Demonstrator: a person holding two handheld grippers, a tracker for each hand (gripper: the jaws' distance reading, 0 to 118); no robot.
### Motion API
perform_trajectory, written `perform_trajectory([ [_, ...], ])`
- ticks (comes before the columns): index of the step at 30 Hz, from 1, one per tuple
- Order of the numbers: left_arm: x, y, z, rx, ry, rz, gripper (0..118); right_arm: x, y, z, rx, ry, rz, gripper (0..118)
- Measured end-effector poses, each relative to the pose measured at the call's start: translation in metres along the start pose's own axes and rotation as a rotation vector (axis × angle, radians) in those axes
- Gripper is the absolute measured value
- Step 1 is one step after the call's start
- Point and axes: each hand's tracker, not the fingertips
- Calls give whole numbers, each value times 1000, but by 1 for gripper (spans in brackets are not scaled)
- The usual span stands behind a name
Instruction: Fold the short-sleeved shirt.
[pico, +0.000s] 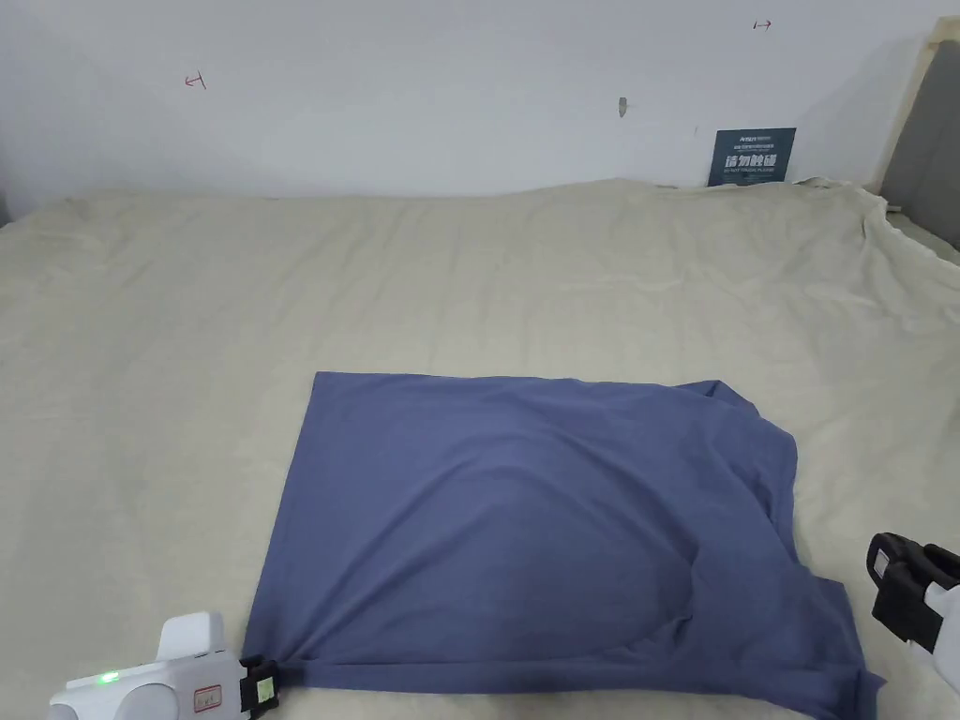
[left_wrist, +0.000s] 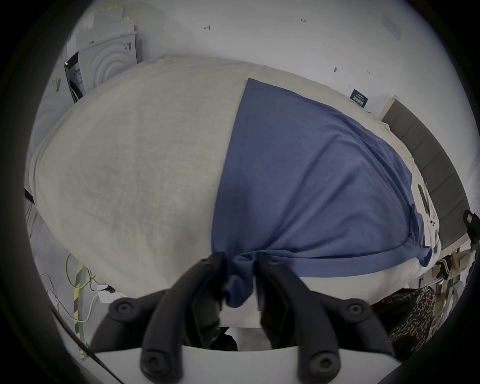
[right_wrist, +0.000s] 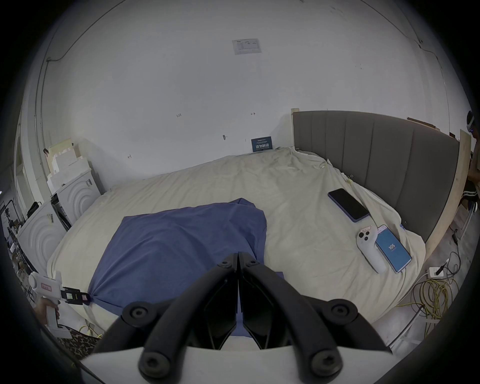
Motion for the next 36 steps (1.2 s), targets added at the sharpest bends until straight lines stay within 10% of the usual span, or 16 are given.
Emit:
perform_trajectory([
  [7,18,7,15,41,25,-123,2,15,-12,-12,-119,-49,25,5],
  [12,20,15,34,98,-4,-121,2,27,-46,-41,-281,-73,26,76],
  [14,20,18,40,109,-13,-118,2,28,-61,-53,-339,-90,27,81],
  [19,20,22,43,119,-24,-114,2,37,-100,-83,-450,-104,29,76],
  [25,20,20,41,111,-21,-108,2,30,-112,-88,-467,-58,23,11],
  [36,18,49,46,157,-37,-77,2,16,-33,-54,-287,17,46,8],
])
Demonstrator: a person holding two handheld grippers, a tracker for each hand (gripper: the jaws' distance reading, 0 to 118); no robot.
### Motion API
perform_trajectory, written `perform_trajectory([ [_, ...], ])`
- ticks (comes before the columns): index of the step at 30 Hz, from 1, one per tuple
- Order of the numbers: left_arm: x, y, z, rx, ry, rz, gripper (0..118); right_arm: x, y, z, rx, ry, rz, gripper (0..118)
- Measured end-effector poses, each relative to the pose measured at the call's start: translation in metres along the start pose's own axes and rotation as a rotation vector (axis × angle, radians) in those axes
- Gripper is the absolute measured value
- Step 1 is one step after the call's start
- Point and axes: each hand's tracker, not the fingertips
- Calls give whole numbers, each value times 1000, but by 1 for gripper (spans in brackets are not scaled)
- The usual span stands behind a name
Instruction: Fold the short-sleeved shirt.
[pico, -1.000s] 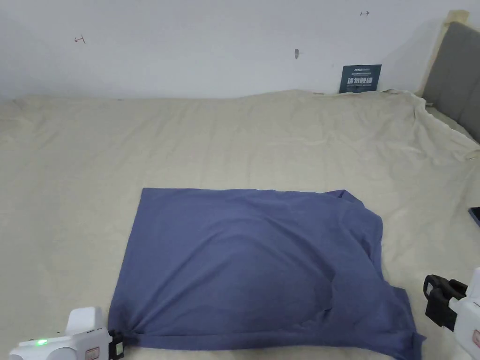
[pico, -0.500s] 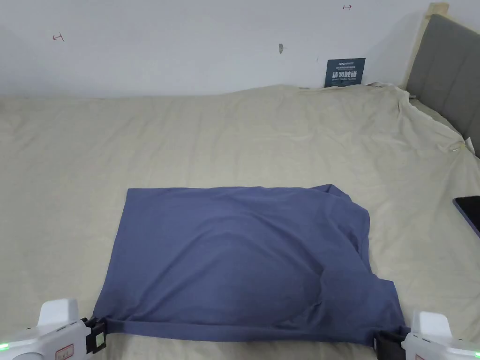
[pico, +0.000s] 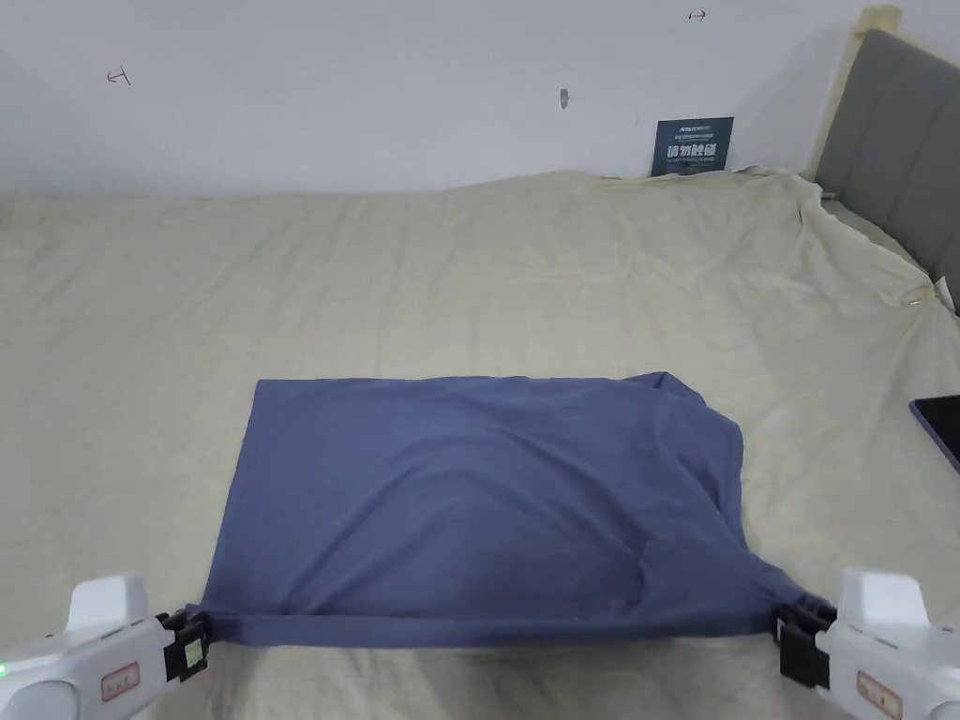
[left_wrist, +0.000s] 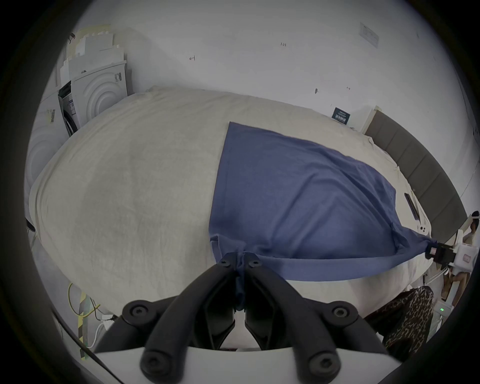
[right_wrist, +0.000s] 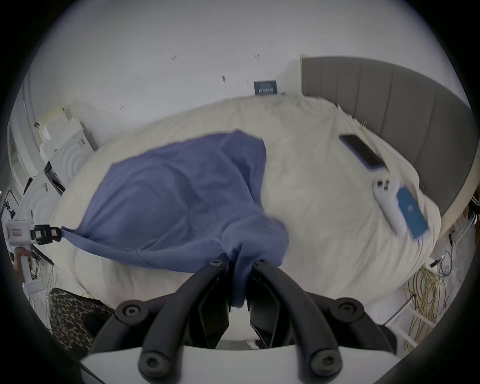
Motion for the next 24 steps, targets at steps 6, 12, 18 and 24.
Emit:
perform_trajectory([
  [6,8,53,-22,44,8,-33,2,-3,64,-24,33,9,9,8],
  [12,18,98,-78,23,41,-88,2,5,104,-91,-26,5,0,8],
  [18,24,114,-144,-64,83,-96,2,11,118,-164,-129,-23,-7,8],
  [24,25,105,-185,-130,116,-77,2,25,107,-220,-232,-48,-55,8],
])
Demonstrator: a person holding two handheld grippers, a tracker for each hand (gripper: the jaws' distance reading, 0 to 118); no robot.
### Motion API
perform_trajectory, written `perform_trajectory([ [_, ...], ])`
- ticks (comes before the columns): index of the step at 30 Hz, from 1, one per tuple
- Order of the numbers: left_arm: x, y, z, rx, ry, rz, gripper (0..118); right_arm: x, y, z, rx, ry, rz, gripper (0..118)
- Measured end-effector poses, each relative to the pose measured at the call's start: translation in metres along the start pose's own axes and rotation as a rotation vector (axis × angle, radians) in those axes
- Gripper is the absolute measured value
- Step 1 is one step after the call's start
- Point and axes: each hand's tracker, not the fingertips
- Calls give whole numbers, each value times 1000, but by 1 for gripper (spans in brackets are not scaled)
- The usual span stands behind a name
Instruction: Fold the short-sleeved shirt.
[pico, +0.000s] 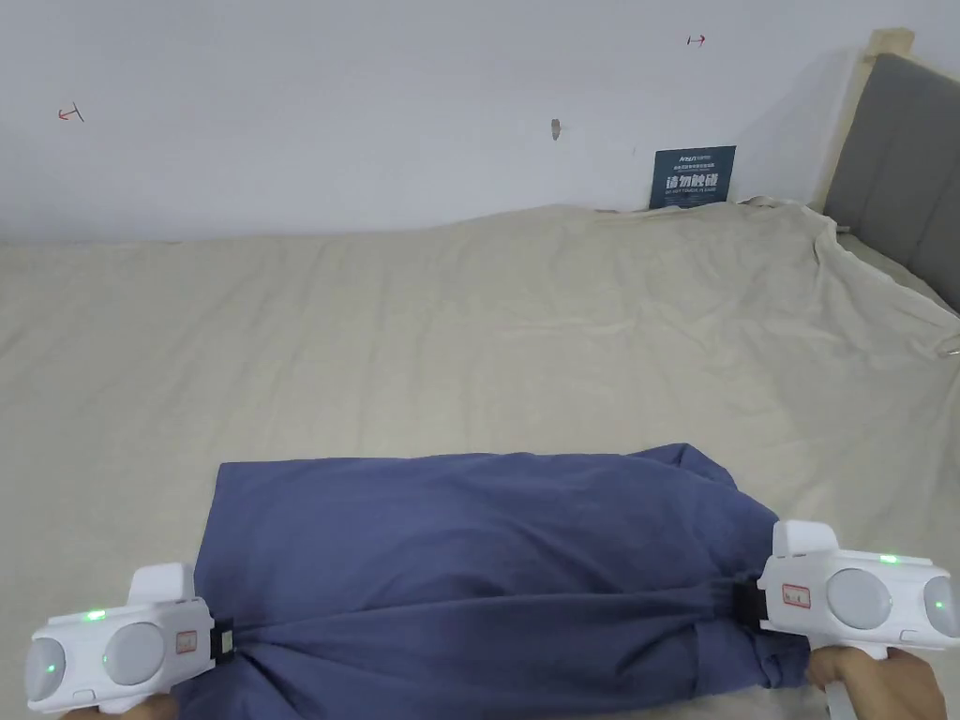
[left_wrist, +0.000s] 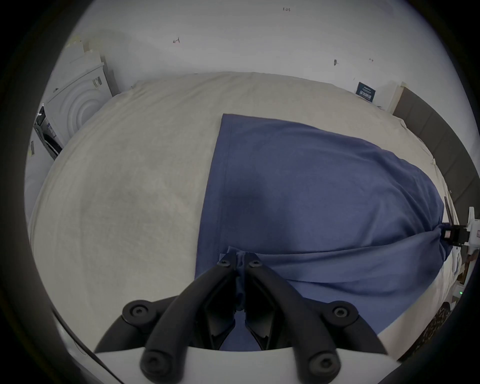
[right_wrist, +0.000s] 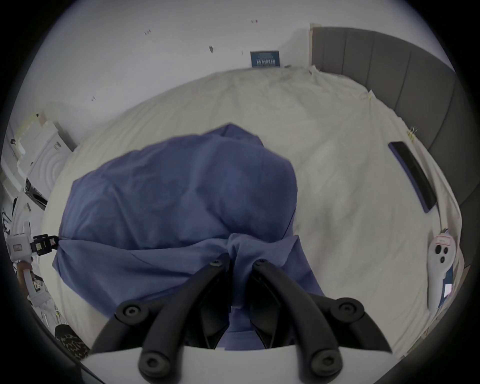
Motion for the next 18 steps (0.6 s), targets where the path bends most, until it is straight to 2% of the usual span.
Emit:
perform_trajectory([
  [3,0,-3,7,21,-1,24,4,-1,-9,-2,4,-5,-23,9],
  [5,-2,-4,12,25,-6,21,17,-4,-9,4,16,-8,-19,11],
  [6,-2,-4,15,27,-6,19,32,-5,-9,9,18,-11,-12,18],
  [8,-4,-5,21,39,-1,31,67,-8,-11,28,62,-6,9,43],
  [9,-5,-6,26,57,1,45,87,-9,-12,38,92,-10,6,68],
  [10,-6,-7,33,76,-1,57,99,-11,-12,48,123,-12,1,82],
  [11,-7,-8,44,101,-8,72,105,-11,-13,65,171,-2,-4,89],
  [15,-10,-14,101,219,-42,105,105,-22,-24,138,328,53,4,89],
  [18,-14,-23,138,290,-71,97,105,-27,-38,184,423,46,32,88],
])
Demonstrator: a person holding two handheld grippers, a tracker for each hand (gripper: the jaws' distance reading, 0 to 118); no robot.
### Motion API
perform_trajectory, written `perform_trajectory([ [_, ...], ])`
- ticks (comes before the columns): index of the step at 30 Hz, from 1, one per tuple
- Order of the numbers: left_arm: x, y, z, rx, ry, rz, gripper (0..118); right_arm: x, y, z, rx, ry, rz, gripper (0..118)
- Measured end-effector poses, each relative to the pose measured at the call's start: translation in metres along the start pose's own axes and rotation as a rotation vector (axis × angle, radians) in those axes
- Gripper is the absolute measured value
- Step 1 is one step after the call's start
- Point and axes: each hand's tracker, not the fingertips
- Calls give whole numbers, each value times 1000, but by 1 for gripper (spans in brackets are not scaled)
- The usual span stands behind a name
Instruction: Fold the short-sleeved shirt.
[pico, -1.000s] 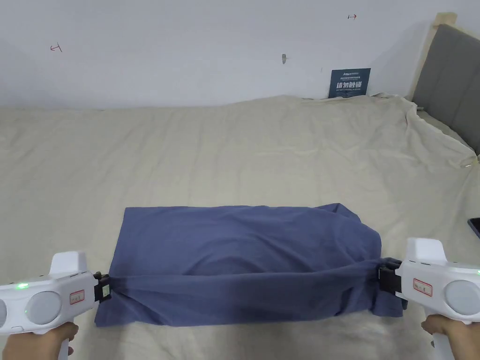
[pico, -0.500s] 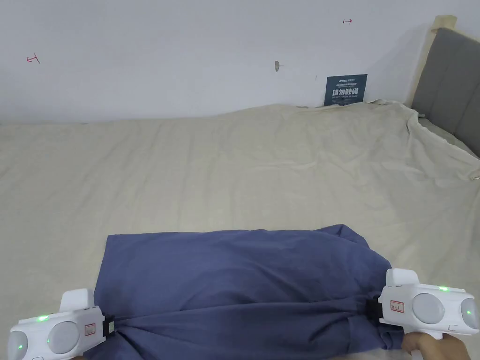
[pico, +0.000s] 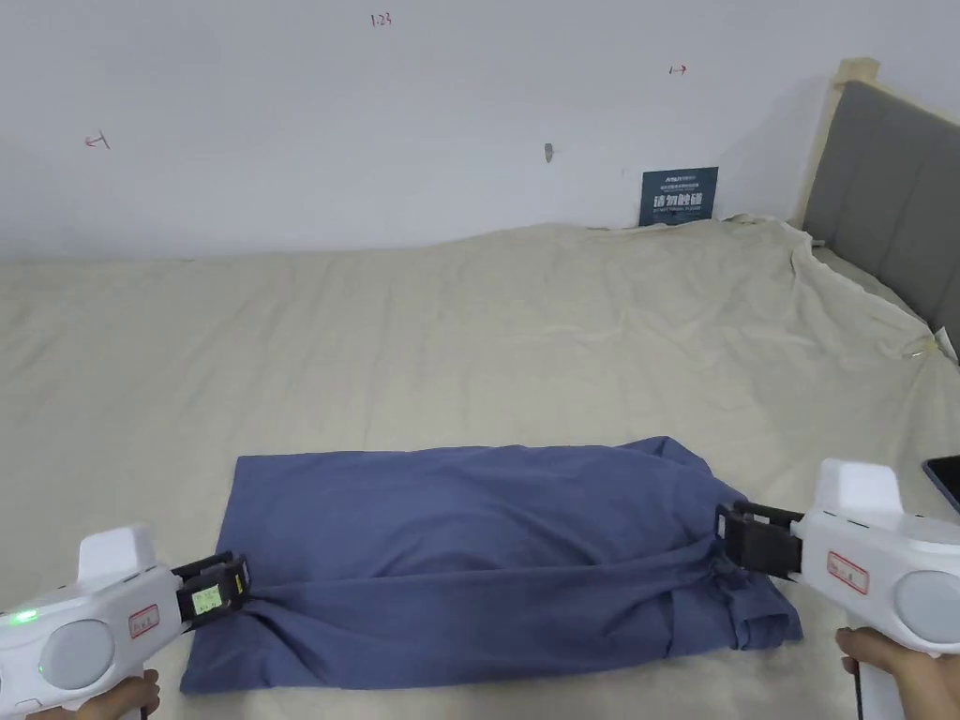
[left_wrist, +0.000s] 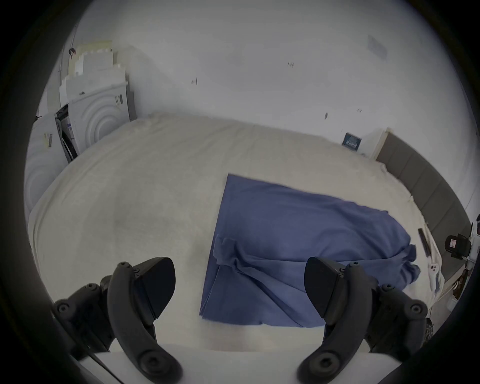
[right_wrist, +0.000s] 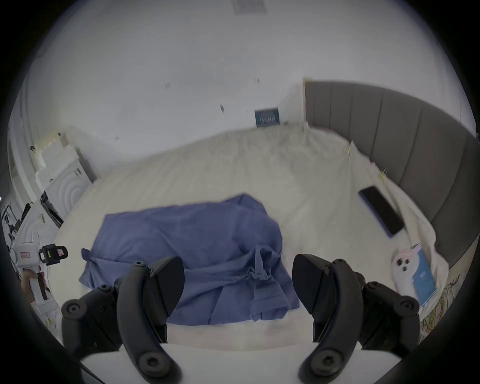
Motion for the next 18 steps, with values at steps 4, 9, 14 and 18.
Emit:
perform_trajectory([
  [4,2,-3,40,11,6,-24,90,-8,-3,49,79,2,44,79],
  [9,-2,-23,75,52,-1,-22,52,-12,-19,90,123,-21,76,22],
  [14,-15,-44,88,44,-47,64,0,-7,-39,103,150,-28,76,0],
  [18,-21,-54,84,12,-33,65,0,-3,-45,100,129,-21,62,0],
])
